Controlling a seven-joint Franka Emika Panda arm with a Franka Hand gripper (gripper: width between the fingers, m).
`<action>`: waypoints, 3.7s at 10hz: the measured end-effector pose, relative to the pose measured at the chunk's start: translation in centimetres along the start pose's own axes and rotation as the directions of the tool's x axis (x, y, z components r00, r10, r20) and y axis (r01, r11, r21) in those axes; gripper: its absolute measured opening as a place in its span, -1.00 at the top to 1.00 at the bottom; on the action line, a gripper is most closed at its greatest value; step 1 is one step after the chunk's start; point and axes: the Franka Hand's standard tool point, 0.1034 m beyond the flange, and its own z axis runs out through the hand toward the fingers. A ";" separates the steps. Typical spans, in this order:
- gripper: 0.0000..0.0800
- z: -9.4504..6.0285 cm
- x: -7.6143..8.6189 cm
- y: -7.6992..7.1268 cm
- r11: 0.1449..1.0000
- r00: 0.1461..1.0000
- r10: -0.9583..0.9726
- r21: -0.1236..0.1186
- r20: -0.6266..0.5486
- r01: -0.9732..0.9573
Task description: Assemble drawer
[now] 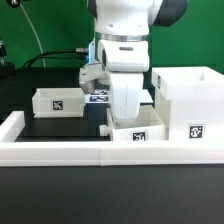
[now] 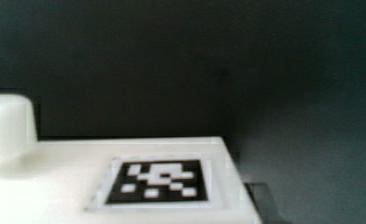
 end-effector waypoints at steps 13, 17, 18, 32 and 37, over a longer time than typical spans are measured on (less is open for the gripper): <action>0.89 0.1 -0.2 -0.1 0.999 0.999 0.033 0.000 0.000 -0.033; 0.89 -0.1 2.0 0.1 0.998 0.996 0.064 -0.011 0.068 -0.063; 0.89 -0.1 1.7 0.2 0.998 0.996 0.057 -0.013 0.068 -0.056; -0.38 -2.4 3.2 0.8 0.995 0.993 0.098 -0.025 0.070 -0.096; -0.62 -5.3 0.4 1.3 0.995 0.992 0.098 -0.043 0.083 -0.095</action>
Offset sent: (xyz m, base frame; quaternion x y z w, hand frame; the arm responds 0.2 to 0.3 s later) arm 0.0000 0.0000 0.0000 0.0000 0.0000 0.0000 1.0000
